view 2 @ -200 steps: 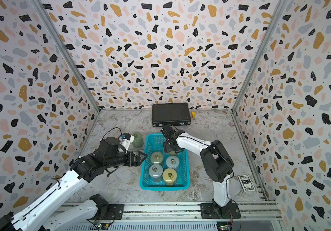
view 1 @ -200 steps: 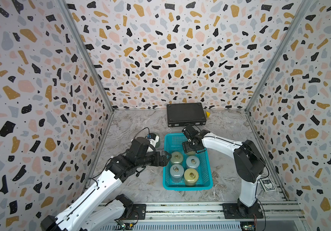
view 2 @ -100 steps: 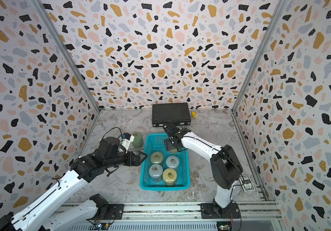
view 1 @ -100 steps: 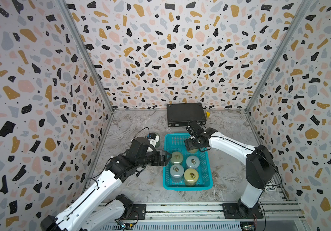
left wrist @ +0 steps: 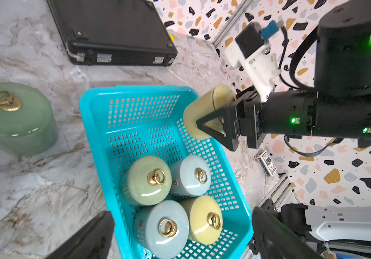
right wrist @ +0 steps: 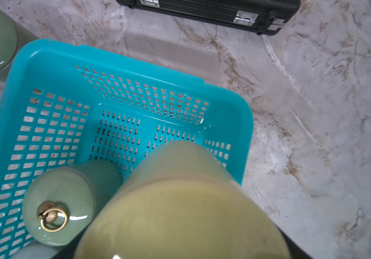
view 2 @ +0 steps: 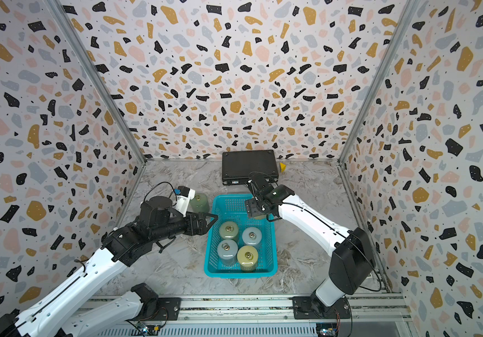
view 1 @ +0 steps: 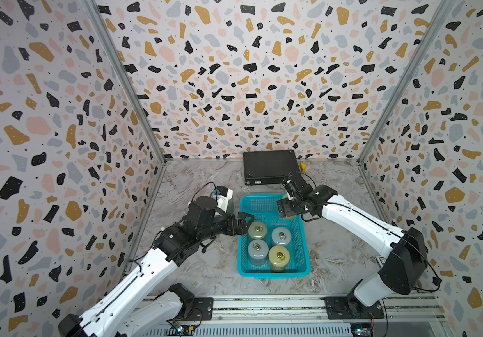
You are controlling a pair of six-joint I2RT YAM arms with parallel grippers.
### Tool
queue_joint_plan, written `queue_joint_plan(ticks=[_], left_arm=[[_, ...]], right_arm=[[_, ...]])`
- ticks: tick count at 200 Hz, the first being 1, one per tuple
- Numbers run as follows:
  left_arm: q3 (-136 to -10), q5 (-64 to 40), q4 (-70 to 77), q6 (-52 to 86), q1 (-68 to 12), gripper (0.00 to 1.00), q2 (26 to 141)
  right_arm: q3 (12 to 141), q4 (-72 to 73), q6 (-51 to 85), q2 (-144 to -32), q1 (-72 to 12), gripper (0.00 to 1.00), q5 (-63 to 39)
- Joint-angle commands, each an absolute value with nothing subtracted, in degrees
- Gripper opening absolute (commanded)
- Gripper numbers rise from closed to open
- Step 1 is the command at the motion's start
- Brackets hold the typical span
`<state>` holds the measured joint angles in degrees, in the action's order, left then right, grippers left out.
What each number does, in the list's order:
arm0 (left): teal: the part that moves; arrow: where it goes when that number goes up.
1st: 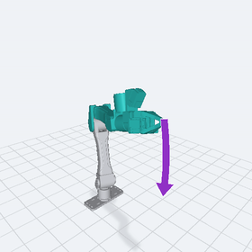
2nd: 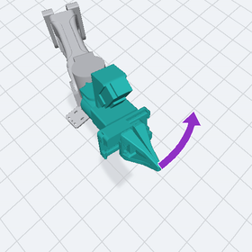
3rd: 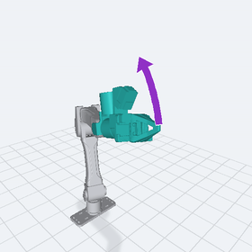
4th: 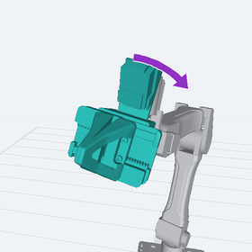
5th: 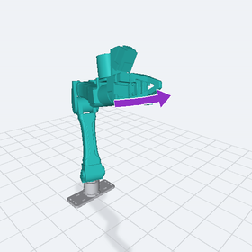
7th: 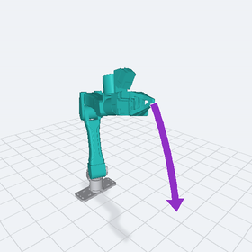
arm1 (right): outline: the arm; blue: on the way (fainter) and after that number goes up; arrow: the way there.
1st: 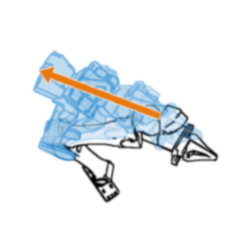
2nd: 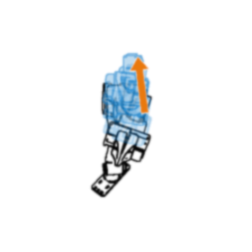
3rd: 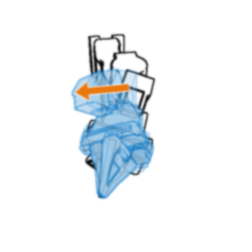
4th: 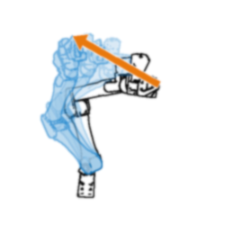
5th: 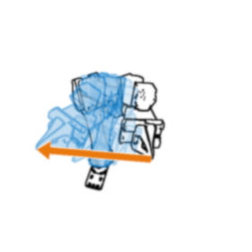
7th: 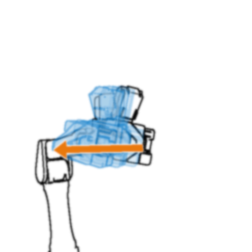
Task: Take the tea canister out of the basket
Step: Pick up the tea canister from the basket, then place the tea canister at the center of the board.
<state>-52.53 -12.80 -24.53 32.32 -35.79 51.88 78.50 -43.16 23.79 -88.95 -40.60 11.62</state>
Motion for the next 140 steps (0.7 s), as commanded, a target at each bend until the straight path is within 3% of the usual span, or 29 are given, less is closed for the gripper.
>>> queue_joint_plan(ticks=[1, 54, 140], left_arm=[[-53.93, -11.17, -17.57, 32.52, -36.69, 1.00, 51.82], [-54.13, -10.31, -13.65, 32.44, -38.96, 1.00, 54.23], [-55.28, -8.62, -14.19, 32.23, -41.96, 1.00, 56.53]], right_arm=[[78.90, -43.46, 23.20, -84.03, -40.35, 0.73, 15.53], [77.69, -44.38, 22.50, -80.41, -37.96, 0.73, 17.29], [70.04, -39.53, 22.20, -78.74, -24.51, 0.73, 12.35]])
